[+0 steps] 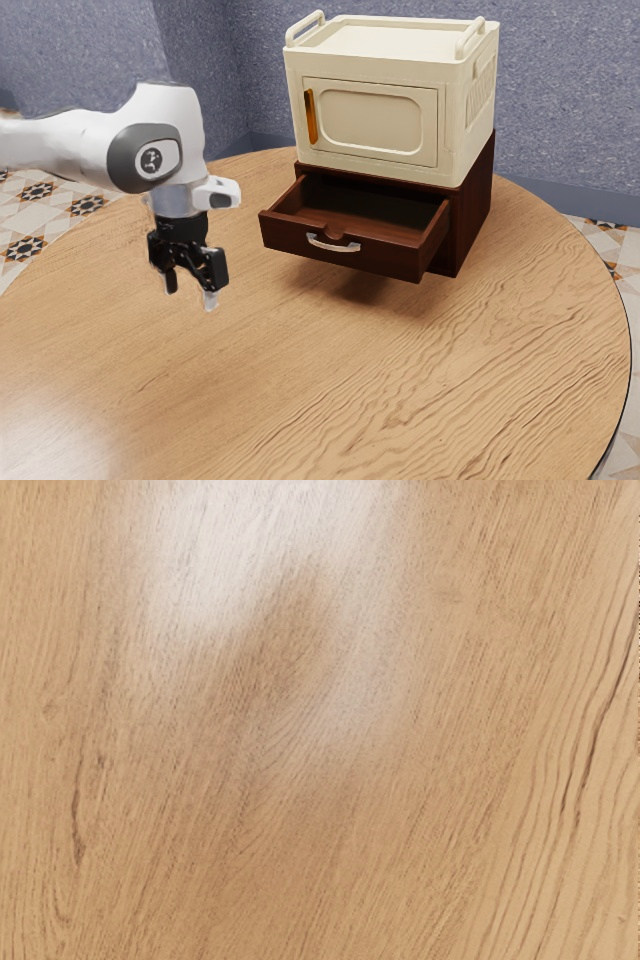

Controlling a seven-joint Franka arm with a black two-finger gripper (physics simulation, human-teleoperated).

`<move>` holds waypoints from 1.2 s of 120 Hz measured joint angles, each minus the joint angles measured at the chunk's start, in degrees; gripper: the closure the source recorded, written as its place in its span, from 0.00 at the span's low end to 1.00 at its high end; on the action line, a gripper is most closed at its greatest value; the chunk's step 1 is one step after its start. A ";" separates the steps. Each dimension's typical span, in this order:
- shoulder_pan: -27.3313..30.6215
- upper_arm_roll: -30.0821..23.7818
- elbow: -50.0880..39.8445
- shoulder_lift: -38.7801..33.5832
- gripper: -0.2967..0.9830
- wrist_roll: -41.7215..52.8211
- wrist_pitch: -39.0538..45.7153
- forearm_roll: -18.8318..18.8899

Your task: Push the drawer handle with one arm to close the drawer

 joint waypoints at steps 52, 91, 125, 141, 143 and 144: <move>-7.71 0.07 5.51 14.66 0.25 -4.83 25.94 -11.92; -8.67 0.20 12.50 20.19 0.72 -8.63 27.25 -12.03; -8.65 0.29 14.02 21.27 0.82 -12.25 24.96 -10.49; -8.46 0.24 17.87 23.65 0.84 -13.49 24.38 -9.32; -8.49 0.25 18.17 23.81 0.84 -13.63 24.32 -9.23; -8.50 0.26 18.34 23.87 0.84 -13.70 24.29 -9.20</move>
